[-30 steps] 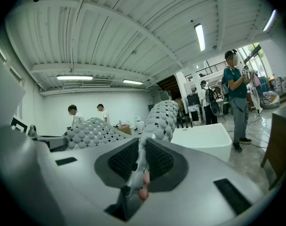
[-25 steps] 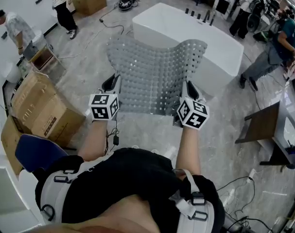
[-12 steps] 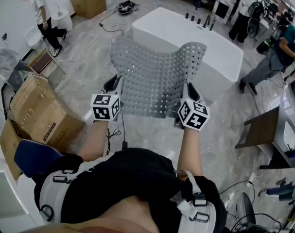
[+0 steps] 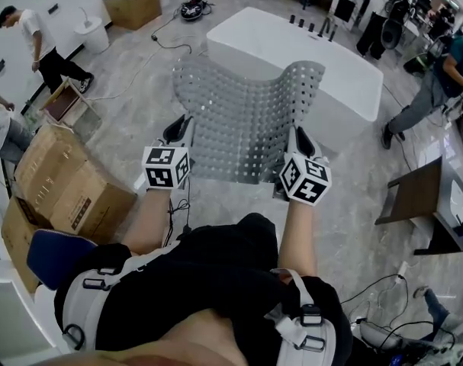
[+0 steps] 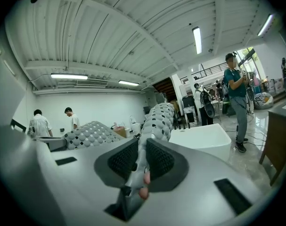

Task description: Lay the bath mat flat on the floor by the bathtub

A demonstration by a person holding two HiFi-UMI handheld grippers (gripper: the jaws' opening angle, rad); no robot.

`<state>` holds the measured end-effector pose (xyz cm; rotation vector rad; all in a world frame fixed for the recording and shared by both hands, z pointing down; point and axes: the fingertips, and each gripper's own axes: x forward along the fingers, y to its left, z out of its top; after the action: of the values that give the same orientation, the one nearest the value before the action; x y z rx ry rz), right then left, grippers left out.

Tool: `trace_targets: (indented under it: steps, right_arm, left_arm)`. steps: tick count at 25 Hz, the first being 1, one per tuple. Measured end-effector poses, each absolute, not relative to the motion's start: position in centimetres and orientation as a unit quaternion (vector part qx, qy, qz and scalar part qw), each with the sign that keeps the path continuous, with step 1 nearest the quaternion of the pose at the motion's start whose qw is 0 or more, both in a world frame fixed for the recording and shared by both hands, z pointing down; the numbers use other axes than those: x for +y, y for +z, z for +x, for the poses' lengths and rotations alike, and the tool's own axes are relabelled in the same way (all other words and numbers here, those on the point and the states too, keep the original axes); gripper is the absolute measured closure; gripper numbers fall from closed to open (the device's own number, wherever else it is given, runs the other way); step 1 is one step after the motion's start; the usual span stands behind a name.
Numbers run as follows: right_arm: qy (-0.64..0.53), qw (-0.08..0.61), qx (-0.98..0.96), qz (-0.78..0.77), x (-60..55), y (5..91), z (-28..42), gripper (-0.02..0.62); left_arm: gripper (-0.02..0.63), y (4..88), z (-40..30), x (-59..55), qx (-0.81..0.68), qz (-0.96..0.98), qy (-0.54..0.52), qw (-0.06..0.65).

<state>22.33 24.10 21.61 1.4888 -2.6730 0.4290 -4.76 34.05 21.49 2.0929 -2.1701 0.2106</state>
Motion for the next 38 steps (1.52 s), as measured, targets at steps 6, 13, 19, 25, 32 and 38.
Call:
trace_targets:
  steps: [6,13,19,25,32,38]
  right_arm:
    - [0.146,0.040,-0.859,0.488,23.9,23.5,21.3,0.540]
    - [0.155,0.034,-0.854,0.496,19.4,25.0,19.9,0.541]
    - [0.159,0.028,-0.854,0.494,12.7,25.7,17.9,0.541]
    - [0.163,0.021,-0.852,0.498,3.8,25.2,16.5,0.541]
    - [0.170,0.012,-0.842,0.513,-6.8,23.9,16.1,0.541]
    - [0.184,0.011,-0.829,0.528,-14.0,24.5,17.6,0.541]
  left_arm:
    - [0.545,23.1,-5.8,32.9,-0.709,0.696,0.089,0.069]
    - [0.545,23.9,-7.6,28.5,-0.708,0.697,0.091,0.067]
    - [0.546,24.5,-9.8,21.8,-0.705,0.699,0.091,0.075]
    - [0.546,23.9,-11.4,12.4,-0.698,0.706,0.099,0.068]
    - [0.546,22.9,-12.5,0.5,-0.685,0.716,0.117,0.076]
    - [0.545,22.9,-11.1,-8.0,-0.666,0.732,0.124,0.078]
